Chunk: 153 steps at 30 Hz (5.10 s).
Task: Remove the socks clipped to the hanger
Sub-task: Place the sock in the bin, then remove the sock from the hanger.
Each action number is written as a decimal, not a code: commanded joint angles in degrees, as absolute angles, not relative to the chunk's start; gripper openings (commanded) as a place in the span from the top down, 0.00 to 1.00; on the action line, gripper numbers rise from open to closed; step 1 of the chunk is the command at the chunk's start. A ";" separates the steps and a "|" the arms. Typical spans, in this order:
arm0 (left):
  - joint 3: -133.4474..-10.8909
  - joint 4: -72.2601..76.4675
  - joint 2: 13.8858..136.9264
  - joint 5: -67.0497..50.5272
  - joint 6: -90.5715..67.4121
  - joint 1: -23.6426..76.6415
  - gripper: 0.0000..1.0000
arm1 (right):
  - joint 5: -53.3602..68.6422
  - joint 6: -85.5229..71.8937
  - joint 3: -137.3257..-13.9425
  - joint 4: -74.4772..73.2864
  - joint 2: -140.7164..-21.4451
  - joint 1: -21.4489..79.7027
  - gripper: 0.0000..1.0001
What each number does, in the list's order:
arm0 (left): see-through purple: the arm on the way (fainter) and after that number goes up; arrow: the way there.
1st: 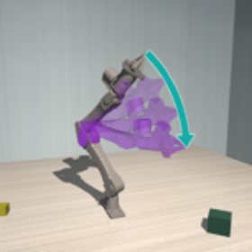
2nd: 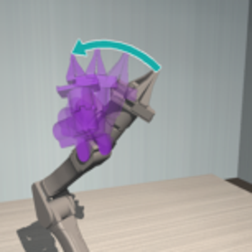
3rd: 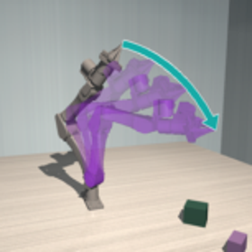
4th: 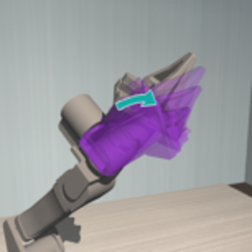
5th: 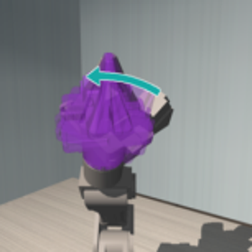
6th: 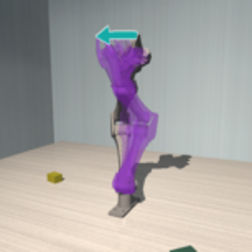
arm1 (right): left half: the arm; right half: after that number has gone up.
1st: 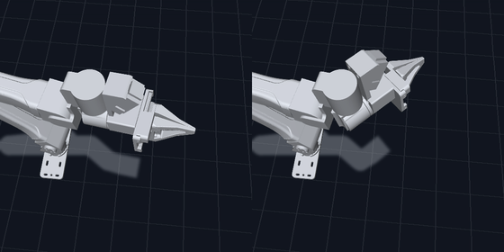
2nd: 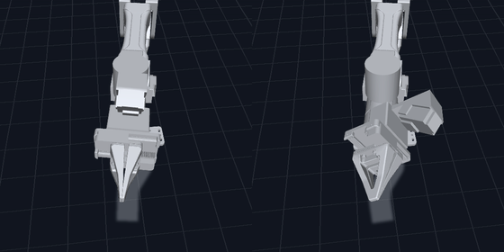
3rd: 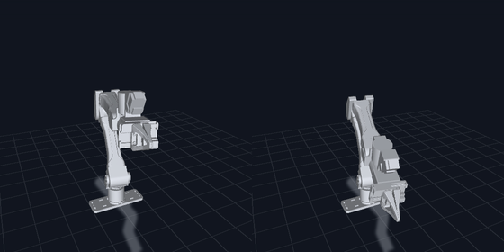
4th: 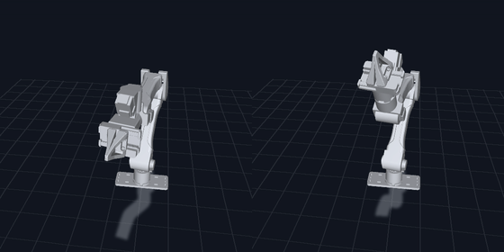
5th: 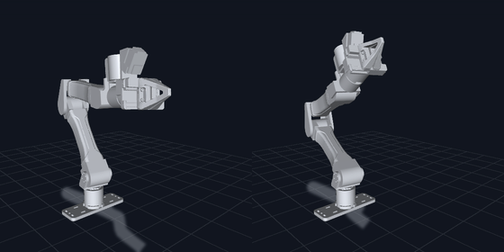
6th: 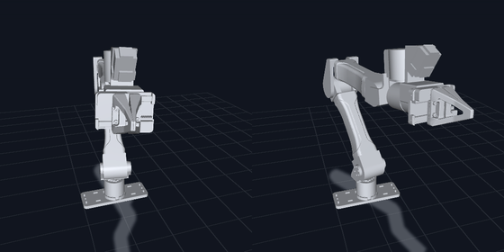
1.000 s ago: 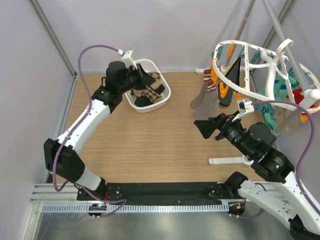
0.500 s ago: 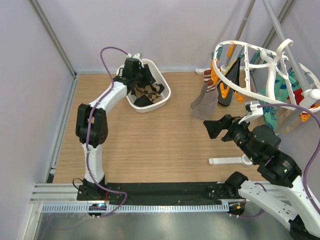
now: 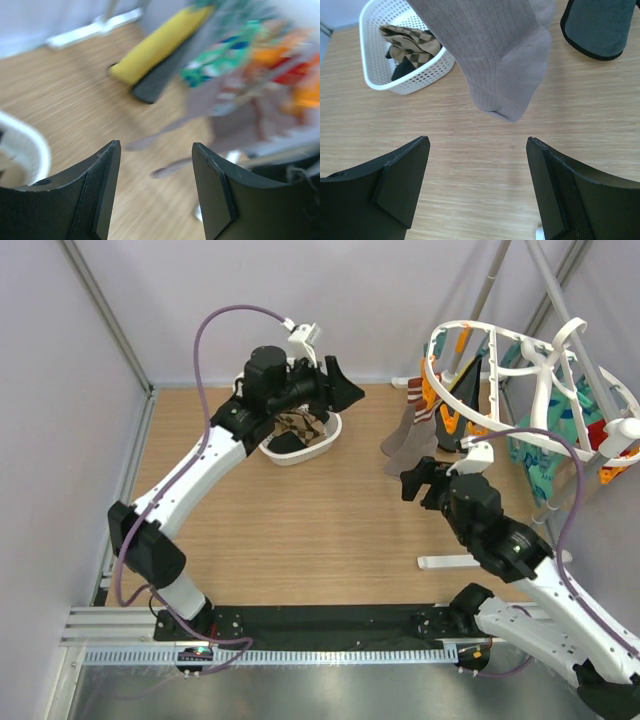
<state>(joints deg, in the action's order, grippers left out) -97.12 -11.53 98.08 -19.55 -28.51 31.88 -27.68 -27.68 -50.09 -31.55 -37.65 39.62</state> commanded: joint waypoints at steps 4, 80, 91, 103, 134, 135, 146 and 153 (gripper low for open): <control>-91.85 2.52 90.44 -25.21 -35.23 33.84 0.37 | -33.31 -29.09 -47.21 -15.74 -45.51 39.64 0.14; -130.08 -2.91 116.54 -39.90 -21.88 43.16 0.46 | -16.52 -19.07 -26.54 5.71 -37.53 33.13 0.99; -129.90 4.39 118.21 -43.77 -29.44 43.24 0.49 | -16.35 -19.25 -26.10 5.10 -37.35 33.13 0.99; -130.08 1.50 118.13 -40.17 -29.80 43.16 1.00 | -15.82 -19.95 -26.37 4.57 -36.91 33.13 0.99; -74.45 8.17 88.42 -56.42 -27.07 34.28 0.25 | 10.19 -31.20 -45.70 6.06 -45.79 33.48 0.99; -74.79 7.48 88.59 -56.51 -26.81 34.28 0.25 | 10.20 -31.20 -46.05 6.24 -45.96 33.66 0.99; -76.90 0.18 90.78 -57.38 -20.12 32.52 0.24 | 11.86 -31.82 -46.14 7.56 -45.62 34.10 0.99; -78.22 6.40 93.77 -60.03 -27.41 33.57 0.25 | 12.04 -32.69 -46.32 8.70 -45.44 34.10 0.99</control>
